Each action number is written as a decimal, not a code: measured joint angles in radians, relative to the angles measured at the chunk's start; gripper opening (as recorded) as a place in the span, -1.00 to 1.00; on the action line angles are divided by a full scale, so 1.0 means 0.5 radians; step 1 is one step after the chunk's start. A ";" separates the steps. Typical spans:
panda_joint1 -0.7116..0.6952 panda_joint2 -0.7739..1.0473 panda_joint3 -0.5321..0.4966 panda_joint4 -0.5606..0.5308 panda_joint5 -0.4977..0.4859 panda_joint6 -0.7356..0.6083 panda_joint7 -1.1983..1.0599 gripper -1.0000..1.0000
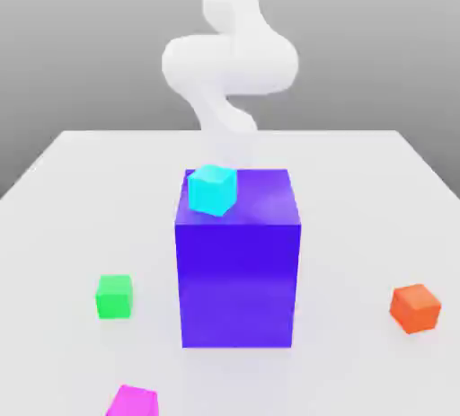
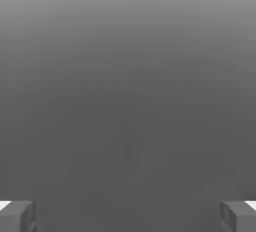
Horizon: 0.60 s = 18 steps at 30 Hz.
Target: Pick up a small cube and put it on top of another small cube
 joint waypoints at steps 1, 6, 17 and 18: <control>-0.003 0.079 -0.011 -0.001 0.003 0.025 -0.002 0.00; -0.023 0.447 -0.062 -0.004 0.022 0.139 -0.016 0.00; -0.080 1.245 -0.166 -0.014 0.095 0.389 -0.071 0.00; -0.089 1.318 -0.173 -0.014 0.103 0.412 -0.078 0.00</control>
